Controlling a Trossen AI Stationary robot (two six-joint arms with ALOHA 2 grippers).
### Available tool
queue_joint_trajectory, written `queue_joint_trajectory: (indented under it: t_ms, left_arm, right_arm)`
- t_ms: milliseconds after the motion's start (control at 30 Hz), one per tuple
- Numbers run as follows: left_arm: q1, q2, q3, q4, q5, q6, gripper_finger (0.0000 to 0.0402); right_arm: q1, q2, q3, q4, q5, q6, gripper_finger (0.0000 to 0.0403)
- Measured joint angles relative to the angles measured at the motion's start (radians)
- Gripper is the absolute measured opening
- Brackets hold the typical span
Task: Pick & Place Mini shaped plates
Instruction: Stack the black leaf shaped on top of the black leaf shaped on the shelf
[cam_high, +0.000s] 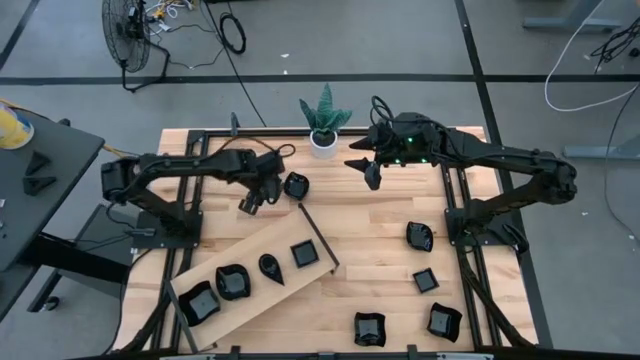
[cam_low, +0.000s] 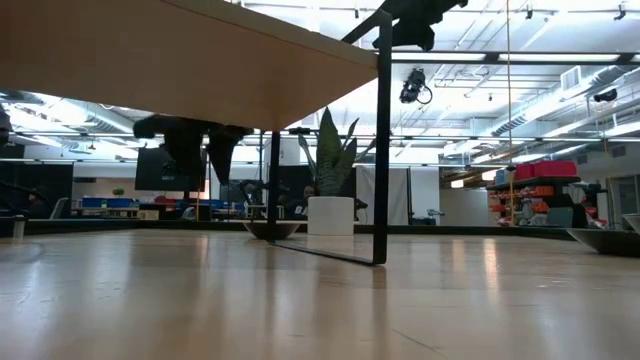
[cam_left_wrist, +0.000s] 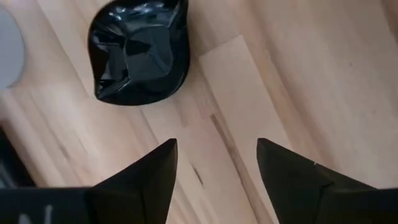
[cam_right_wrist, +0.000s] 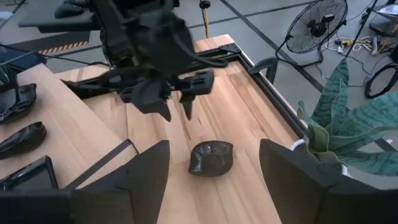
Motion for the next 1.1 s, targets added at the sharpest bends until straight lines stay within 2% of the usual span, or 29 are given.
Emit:
queue_joint_trajectory:
  t_ms: [200, 533, 833, 1100]
  left_arm:
    - [0.049, 0.067, 0.000, 0.074, -0.009, 0.022, 0.0227]
    - [0.050, 0.141, 0.000, 0.246, -0.003, 0.137, 0.0227]
    - [0.005, 0.186, 0.000, 0.255, 0.001, 0.247, 0.0227]
    - [-0.011, 0.245, 0.000, 0.286, -0.024, 0.247, 0.0227]
  right_arm:
    - [0.000, 0.000, 0.000, -0.017, 0.000, 0.000, 0.0251]
    - [0.000, 0.000, 0.000, -0.031, 0.001, -0.008, 0.0251]
    - [0.000, 0.001, 0.000, -0.031, 0.001, -0.054, 0.0251]
    - [0.000, 0.001, 0.000, -0.031, 0.001, -0.087, 0.0251]
